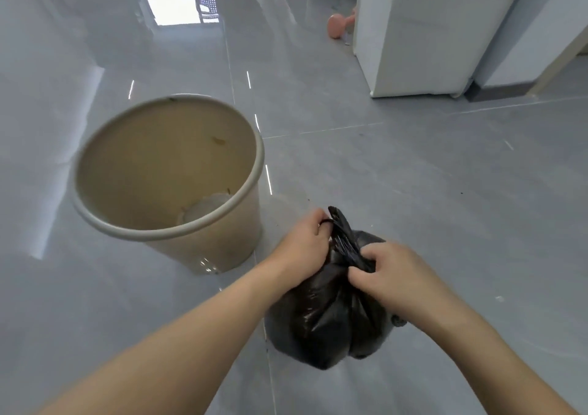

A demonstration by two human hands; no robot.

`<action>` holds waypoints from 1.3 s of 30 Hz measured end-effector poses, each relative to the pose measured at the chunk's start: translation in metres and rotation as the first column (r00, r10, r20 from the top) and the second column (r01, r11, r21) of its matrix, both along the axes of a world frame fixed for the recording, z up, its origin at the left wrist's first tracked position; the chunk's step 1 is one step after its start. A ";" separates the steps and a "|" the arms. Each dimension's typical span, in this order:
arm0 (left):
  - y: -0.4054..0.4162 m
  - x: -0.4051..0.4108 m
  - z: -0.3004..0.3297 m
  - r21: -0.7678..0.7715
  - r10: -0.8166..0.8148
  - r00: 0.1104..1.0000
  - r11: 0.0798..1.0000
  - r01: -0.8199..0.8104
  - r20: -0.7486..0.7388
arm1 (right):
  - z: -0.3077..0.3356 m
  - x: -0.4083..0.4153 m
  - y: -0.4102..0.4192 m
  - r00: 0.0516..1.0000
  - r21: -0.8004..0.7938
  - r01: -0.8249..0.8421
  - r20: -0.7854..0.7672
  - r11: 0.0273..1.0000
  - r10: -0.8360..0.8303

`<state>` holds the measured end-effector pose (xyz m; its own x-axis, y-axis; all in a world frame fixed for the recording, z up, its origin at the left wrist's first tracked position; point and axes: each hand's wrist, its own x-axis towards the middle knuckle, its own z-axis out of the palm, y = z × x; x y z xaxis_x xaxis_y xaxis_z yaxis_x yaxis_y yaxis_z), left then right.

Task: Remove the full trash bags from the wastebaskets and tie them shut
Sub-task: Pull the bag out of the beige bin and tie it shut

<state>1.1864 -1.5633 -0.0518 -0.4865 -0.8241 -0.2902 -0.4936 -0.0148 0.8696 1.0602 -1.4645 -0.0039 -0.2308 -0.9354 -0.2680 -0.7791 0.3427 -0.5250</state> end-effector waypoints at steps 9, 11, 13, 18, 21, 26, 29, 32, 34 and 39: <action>0.010 0.000 0.010 0.031 -0.001 1.000 1.000 0.001 0.019 | -0.023 0.012 0.033 0.928 -0.471 -0.174 -0.372 0.865 -0.016; 0.014 0.009 0.014 0.171 -0.008 0.999 0.985 0.017 -0.051 | -0.027 0.008 0.032 0.944 -0.449 -0.142 -0.331 0.882 -0.017; 0.020 0.022 0.017 0.307 -0.048 0.991 0.948 0.084 -0.122 | -0.028 0.005 0.028 0.976 -0.370 0.019 -0.196 0.929 -0.098; 0.034 0.033 0.004 0.090 -0.329 0.886 0.944 0.318 0.326 | -0.018 -0.010 0.011 0.987 -0.022 0.158 0.006 0.987 -0.158; 0.033 0.030 -0.003 -0.144 -0.221 0.852 0.935 0.323 0.474 | -0.003 -0.013 0.005 0.987 0.183 0.073 0.129 0.980 -0.098; 0.025 0.038 -0.013 -0.479 -0.052 0.861 0.813 0.331 0.506 | 0.016 -0.011 0.001 0.820 0.516 -0.133 0.537 0.846 -0.199; 0.021 0.043 -0.016 -0.510 -0.077 0.883 0.792 0.337 0.464 | 0.012 -0.012 -0.003 0.780 0.535 -0.142 0.579 0.833 -0.239; 0.015 0.049 -0.018 -0.458 -0.089 0.893 0.833 0.310 0.441 | 0.003 -0.013 -0.005 0.735 0.482 -0.084 0.621 0.872 -0.273; 0.011 0.053 -0.019 -0.402 -0.072 0.892 0.875 0.271 0.446 | -0.003 -0.013 -0.005 0.701 0.391 -0.021 0.662 0.920 -0.265; 0.004 0.055 -0.020 -0.269 -0.122 0.874 0.923 0.274 0.470 | -0.006 -0.005 -0.002 0.563 0.261 0.175 0.764 0.949 -0.314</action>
